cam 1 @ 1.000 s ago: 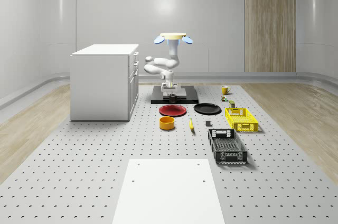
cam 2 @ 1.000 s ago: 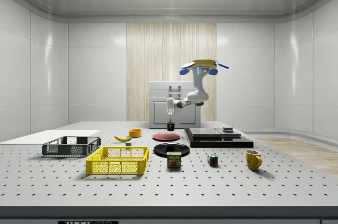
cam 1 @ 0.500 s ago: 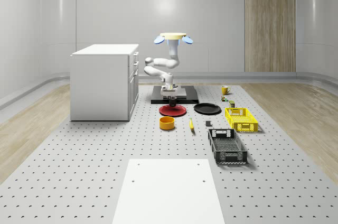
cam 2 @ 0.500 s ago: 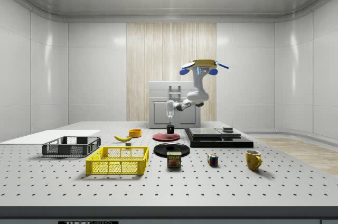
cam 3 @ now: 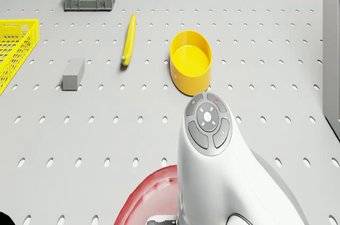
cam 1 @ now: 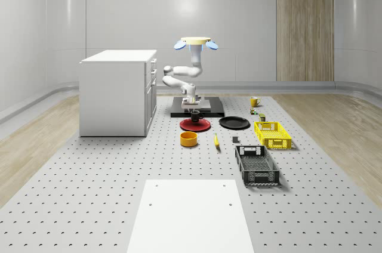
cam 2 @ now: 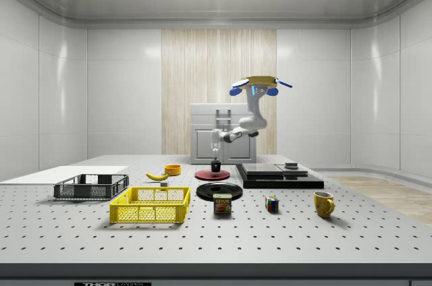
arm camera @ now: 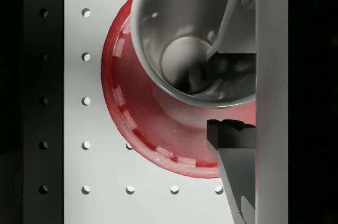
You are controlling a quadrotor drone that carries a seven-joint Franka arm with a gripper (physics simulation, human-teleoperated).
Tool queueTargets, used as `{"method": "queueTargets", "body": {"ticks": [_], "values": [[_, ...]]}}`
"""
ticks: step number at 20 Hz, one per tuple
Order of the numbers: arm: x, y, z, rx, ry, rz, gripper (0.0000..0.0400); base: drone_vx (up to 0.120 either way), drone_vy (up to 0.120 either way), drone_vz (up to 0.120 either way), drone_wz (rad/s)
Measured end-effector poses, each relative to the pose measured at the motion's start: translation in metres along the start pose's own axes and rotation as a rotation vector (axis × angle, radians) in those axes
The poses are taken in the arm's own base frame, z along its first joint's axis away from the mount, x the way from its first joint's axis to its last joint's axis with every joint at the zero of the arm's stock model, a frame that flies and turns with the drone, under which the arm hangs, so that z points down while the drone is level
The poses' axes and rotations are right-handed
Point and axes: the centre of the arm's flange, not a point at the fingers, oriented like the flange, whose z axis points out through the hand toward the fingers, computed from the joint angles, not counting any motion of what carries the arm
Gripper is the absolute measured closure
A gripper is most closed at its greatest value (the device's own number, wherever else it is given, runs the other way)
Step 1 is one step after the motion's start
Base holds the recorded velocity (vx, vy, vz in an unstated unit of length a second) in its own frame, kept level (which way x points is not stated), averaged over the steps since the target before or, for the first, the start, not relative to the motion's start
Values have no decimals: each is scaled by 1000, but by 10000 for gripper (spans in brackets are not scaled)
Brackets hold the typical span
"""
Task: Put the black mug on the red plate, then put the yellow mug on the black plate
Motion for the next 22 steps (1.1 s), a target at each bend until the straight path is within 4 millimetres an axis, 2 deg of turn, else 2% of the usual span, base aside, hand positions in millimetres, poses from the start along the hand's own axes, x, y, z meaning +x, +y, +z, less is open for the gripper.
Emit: {"method": "queueTargets", "body": {"ticks": [1,3,5,7,14,19,22], "values": [[0,0,1,0,0,0,176,0,0,0,0],[1,-1,-2,0,0,0,107,0,0,0,0],[1,-1,-7,0,0,0,65,0,0,0,0],[1,-1,-15,0,0,0,39,0,0,0,0],[1,-1,-36,0,0,0,7,0,0,0,0],[1,-1,-41,0,0,0,2,0,0,112,0],[1,-1,-43,0,0,0,1,0,120,0,0]]}}
